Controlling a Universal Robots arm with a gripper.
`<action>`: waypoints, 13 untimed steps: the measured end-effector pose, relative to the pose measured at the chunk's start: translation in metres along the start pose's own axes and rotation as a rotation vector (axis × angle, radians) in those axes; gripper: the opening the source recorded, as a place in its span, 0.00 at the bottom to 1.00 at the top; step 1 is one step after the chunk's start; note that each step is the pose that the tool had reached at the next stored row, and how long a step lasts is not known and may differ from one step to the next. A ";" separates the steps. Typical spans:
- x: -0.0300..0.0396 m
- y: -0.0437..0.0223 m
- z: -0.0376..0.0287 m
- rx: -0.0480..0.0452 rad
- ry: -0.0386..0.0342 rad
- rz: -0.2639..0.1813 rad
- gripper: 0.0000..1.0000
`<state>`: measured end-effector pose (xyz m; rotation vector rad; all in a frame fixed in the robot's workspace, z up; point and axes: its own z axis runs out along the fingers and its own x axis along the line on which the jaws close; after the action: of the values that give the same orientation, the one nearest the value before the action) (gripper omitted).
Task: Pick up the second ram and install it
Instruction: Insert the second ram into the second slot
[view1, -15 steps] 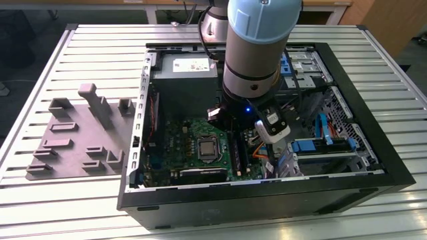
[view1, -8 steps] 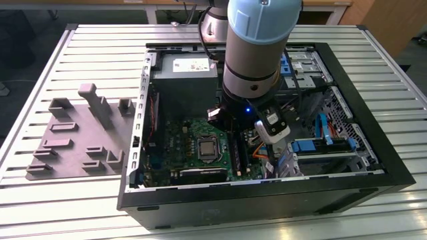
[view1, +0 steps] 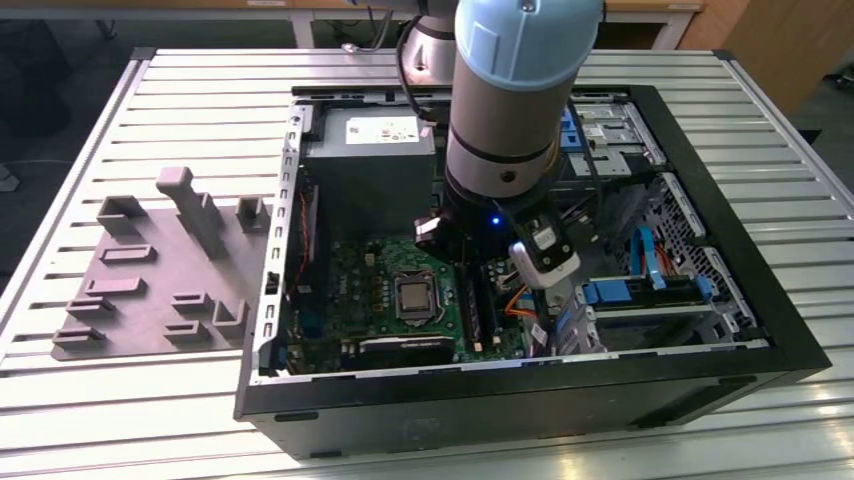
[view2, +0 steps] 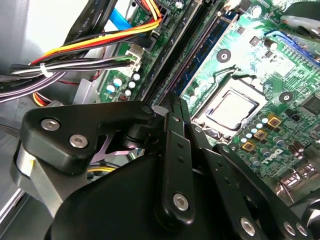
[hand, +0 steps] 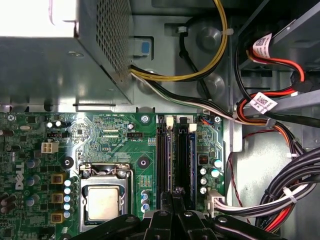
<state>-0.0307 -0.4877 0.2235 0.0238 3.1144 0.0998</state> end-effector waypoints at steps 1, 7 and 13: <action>0.0000 0.0000 0.0004 -0.0002 0.0000 0.000 0.11; 0.0000 -0.0001 0.0009 -0.0003 0.0000 0.000 0.11; 0.0001 -0.0003 0.0051 -0.0005 0.0000 0.000 0.11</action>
<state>-0.0307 -0.4876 0.2184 0.0238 3.1143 0.1005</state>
